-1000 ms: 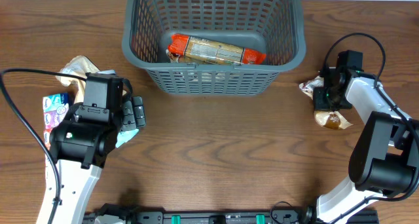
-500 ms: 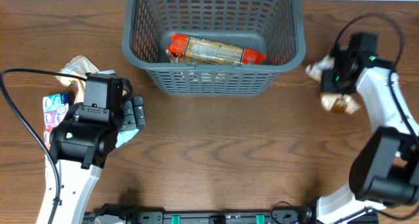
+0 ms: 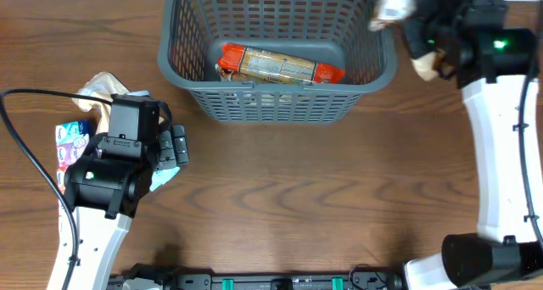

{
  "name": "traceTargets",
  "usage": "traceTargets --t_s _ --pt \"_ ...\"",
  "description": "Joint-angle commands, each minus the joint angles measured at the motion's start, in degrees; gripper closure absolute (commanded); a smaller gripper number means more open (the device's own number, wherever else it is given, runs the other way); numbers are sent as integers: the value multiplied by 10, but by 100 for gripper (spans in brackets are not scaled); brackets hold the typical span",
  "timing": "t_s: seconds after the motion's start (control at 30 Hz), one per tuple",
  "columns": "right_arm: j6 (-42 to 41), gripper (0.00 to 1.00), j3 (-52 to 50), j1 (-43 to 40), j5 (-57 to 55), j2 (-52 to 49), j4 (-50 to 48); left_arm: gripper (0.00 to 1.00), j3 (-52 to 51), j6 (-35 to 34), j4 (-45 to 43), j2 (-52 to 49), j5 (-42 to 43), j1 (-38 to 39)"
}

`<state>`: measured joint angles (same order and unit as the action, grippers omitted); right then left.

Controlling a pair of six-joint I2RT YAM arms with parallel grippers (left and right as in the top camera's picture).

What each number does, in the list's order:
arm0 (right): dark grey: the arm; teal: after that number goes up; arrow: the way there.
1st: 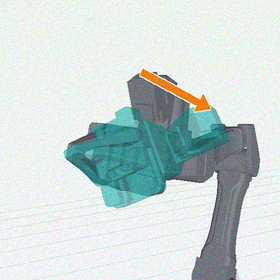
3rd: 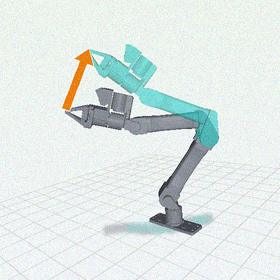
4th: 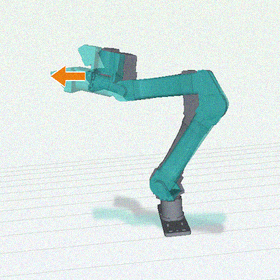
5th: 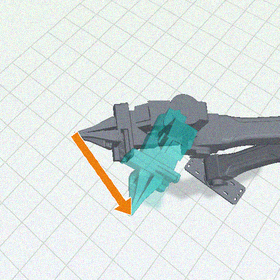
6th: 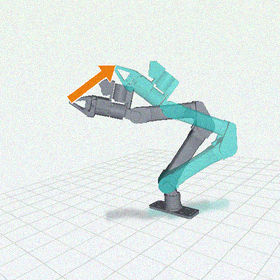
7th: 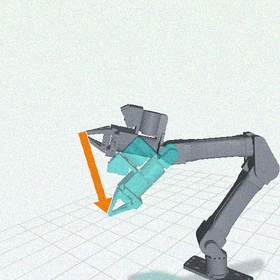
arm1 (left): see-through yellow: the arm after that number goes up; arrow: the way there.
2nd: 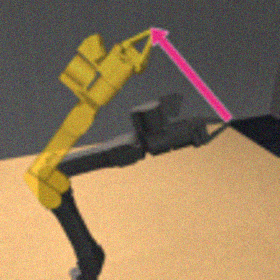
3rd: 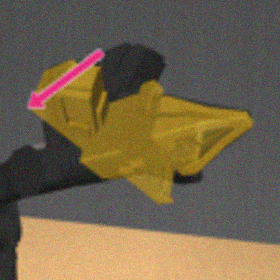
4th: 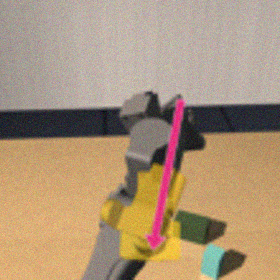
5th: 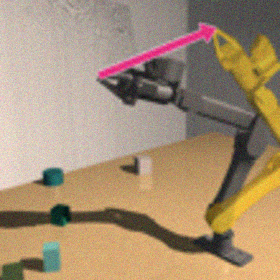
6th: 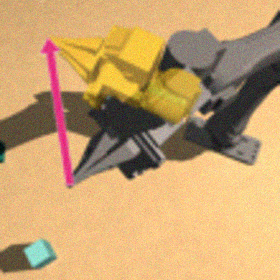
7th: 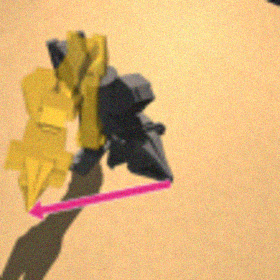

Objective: Pack container
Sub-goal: 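Carry the rice bag into the basket and open the right gripper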

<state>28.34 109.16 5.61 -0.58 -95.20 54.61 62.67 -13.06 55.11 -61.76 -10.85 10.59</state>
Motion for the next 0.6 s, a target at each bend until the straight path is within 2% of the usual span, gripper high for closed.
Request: traceTargets --t_s 0.0,0.17,0.4,0.57 --pt "182 99 43 77 17 8 -12 3 1 8 1 1 0 -2" --pt "306 99 44 157 19 0 -34 3 1 8 1 1 -1 -2" --pt "305 99 44 173 114 -58 -21 3 1 8 0 1 0 -2" --pt "273 99 44 173 129 -125 -21 3 1 8 0 1 -1 -2"
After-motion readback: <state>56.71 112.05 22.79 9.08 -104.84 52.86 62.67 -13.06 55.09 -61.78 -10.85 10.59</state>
